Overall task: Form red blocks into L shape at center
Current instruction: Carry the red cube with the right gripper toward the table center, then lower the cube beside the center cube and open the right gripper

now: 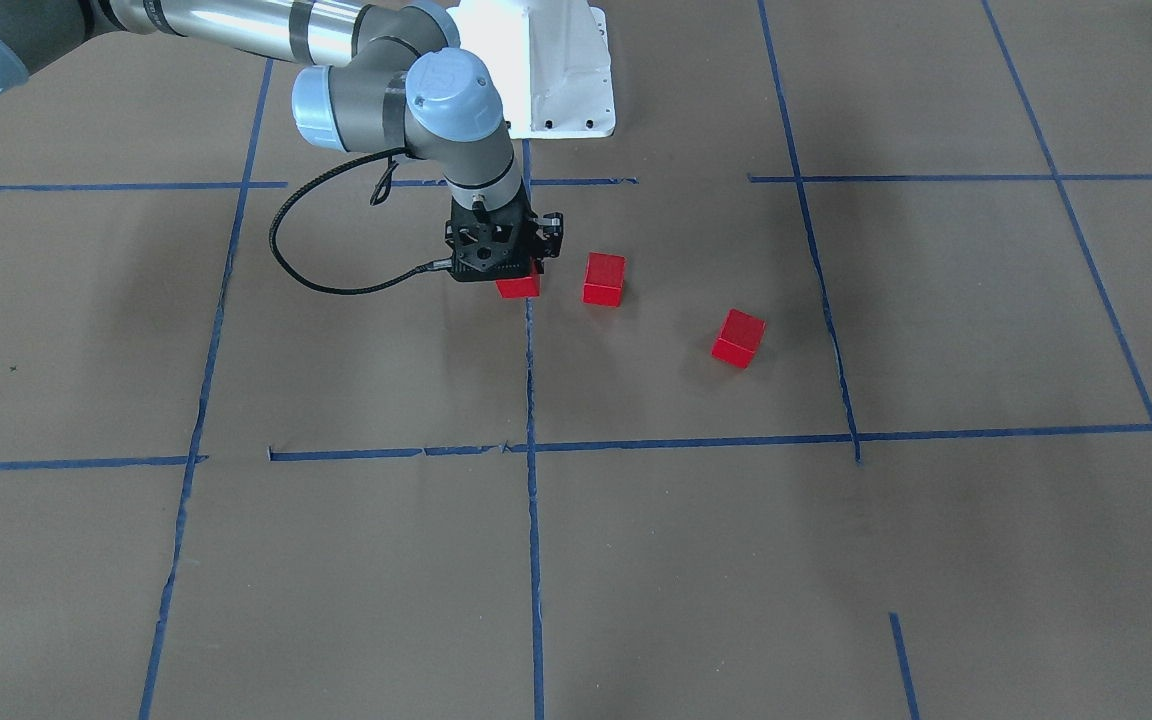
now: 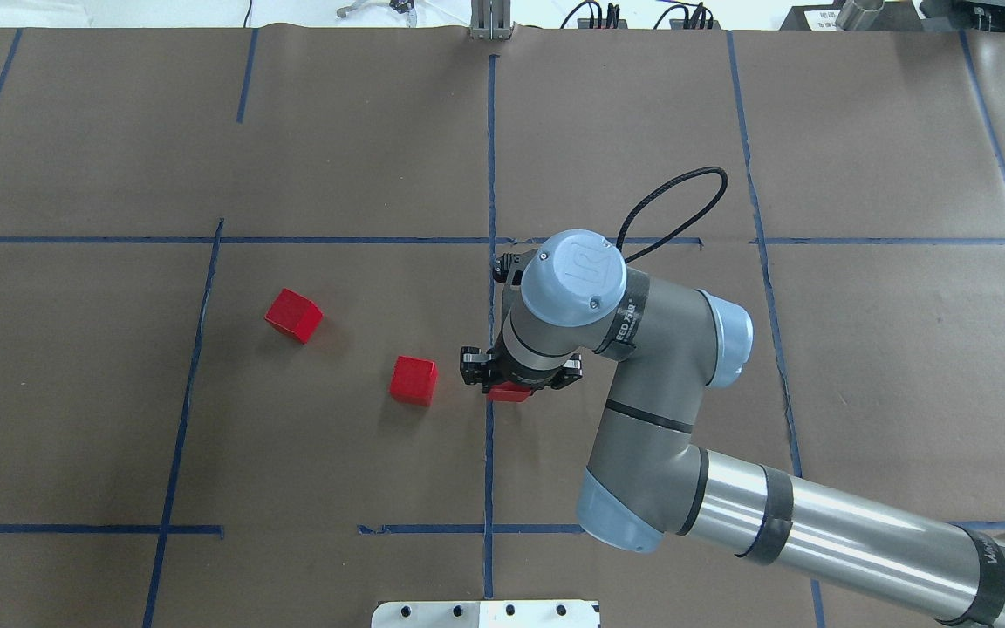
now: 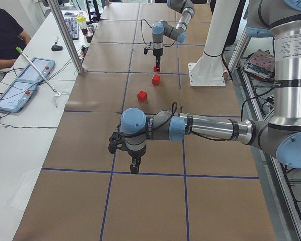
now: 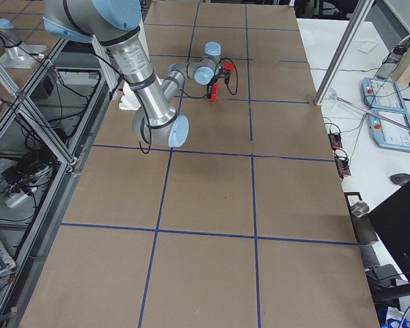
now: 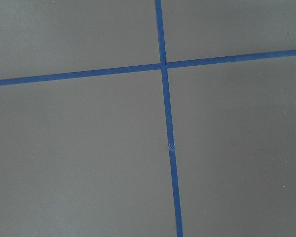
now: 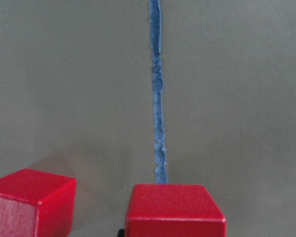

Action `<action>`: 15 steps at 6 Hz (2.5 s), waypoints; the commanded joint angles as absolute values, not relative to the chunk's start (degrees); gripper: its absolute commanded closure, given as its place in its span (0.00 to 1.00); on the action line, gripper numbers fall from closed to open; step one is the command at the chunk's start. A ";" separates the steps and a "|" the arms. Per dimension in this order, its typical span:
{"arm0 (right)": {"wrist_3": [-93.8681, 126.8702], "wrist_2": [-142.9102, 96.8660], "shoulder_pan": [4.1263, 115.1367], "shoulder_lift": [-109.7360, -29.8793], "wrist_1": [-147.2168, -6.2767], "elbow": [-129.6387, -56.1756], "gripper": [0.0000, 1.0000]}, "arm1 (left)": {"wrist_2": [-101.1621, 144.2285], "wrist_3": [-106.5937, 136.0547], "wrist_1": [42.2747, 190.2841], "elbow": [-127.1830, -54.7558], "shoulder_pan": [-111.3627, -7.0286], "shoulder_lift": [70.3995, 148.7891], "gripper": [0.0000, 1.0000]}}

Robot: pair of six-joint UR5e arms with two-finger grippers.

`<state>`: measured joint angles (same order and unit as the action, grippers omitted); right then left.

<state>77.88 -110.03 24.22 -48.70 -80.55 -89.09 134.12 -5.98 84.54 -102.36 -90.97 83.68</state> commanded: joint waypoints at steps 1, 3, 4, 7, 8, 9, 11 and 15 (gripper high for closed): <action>78.05 -108.90 23.91 -47.82 -80.60 -87.81 0.98 | 134.12 -5.89 84.55 -102.74 -90.97 83.67 0.00; 77.52 -108.02 23.91 -45.88 -80.68 -85.52 0.98 | 134.12 -5.98 84.55 -102.74 -90.97 83.67 0.00; 77.26 -107.76 23.91 -45.70 -80.68 -85.34 0.98 | 134.12 -5.98 84.55 -102.83 -90.97 83.67 0.00; 75.06 -107.14 23.91 -45.00 -82.00 -84.55 0.83 | 134.12 -5.98 84.55 -102.75 -90.97 83.67 0.00; 74.97 -107.14 23.91 -44.91 -83.22 -84.64 0.81 | 134.12 -5.98 84.55 -102.74 -90.97 83.67 0.00; 74.80 -107.14 23.91 -44.91 -83.49 -84.73 0.78 | 134.12 -5.98 84.55 -102.74 -90.97 83.67 0.00; 74.44 -107.14 23.91 -45.00 -83.50 -84.73 0.78 | 134.12 -5.98 84.55 -102.74 -90.97 83.67 0.00; 73.39 -104.24 23.12 -44.12 -86.31 -84.81 0.00 | 134.12 -5.98 84.55 -102.74 -90.97 83.67 0.00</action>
